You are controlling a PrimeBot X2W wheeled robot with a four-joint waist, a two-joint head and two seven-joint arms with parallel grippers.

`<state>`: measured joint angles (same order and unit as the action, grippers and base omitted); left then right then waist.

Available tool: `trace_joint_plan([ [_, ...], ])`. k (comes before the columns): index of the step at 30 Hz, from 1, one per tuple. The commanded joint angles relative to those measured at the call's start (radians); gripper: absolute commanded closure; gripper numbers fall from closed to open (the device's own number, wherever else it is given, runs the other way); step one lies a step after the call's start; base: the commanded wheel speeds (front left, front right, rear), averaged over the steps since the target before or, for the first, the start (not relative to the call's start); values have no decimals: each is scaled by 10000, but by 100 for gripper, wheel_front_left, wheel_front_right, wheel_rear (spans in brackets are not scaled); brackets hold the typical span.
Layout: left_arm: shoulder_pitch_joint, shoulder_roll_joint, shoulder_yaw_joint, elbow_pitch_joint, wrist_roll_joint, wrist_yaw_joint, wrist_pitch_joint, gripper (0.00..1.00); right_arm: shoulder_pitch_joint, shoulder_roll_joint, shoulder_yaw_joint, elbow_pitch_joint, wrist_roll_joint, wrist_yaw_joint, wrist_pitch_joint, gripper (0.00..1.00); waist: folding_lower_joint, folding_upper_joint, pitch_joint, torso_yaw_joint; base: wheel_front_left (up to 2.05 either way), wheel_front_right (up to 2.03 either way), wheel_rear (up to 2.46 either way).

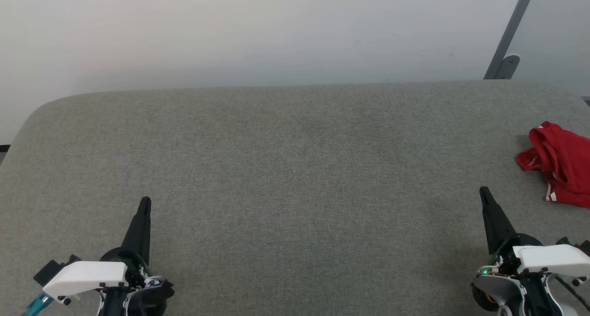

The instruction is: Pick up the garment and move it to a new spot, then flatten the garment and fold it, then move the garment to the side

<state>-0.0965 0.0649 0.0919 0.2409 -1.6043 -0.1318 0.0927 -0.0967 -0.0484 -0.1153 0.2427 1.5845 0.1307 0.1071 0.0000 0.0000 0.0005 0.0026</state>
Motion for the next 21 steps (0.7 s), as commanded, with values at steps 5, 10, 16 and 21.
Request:
trace_joint_plan([
  [5,-198,-38,84,53,-237,20,113,100,-172,-31,18,35,299,0,93,100,0,0,26,-26,0,0,0],
  [10,-186,-48,95,54,-220,22,128,100,-160,-30,19,32,299,0,93,100,0,0,26,-26,0,0,0],
  [16,-188,-57,107,53,-201,20,143,100,-160,-30,17,32,300,0,92,100,0,0,26,-26,0,0,0],
  [21,-190,-64,118,53,-187,20,146,100,-160,-30,20,32,300,0,94,100,0,0,26,-26,0,0,0],
])
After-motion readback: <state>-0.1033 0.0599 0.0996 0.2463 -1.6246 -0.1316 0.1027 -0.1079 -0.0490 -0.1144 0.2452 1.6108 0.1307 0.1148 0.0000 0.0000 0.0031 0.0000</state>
